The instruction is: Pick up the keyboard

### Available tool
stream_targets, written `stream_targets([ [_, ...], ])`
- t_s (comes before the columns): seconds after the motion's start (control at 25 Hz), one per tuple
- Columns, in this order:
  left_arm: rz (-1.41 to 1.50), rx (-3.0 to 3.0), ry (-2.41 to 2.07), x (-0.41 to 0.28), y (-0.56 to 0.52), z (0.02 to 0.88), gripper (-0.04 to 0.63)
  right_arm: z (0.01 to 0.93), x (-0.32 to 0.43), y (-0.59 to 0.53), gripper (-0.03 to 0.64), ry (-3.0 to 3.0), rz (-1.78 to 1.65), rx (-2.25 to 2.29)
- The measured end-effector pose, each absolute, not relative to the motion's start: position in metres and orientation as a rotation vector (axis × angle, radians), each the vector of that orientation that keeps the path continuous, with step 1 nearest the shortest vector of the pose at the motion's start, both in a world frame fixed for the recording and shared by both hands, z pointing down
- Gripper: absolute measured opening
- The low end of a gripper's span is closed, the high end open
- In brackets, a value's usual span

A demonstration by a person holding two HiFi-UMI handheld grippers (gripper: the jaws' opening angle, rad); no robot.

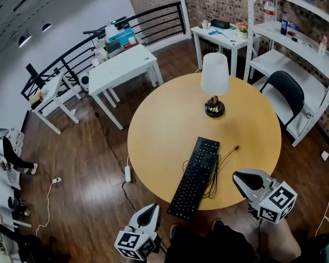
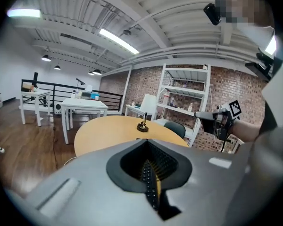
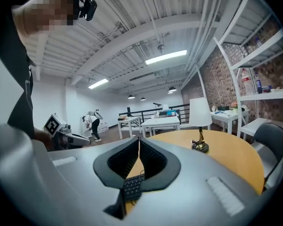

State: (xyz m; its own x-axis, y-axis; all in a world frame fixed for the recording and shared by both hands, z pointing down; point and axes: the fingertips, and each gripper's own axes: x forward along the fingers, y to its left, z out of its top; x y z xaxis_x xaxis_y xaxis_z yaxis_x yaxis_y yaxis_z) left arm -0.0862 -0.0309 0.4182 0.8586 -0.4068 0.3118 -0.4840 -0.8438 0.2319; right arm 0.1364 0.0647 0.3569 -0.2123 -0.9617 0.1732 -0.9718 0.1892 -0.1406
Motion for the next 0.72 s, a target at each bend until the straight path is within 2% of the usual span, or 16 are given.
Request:
stream_targets([
  [0.24, 0.351, 2.62, -0.825, -0.094, -0.037, 0.441, 0.032, 0.367, 0.169, 0.032, 0.026, -2.455, 0.356, 1.815],
  [0.72, 0.255, 2.595, -0.796, -0.13, -0.072, 0.455, 0.032, 0.365, 0.186, -0.055, 0.064, -2.339, 0.321, 1.746],
])
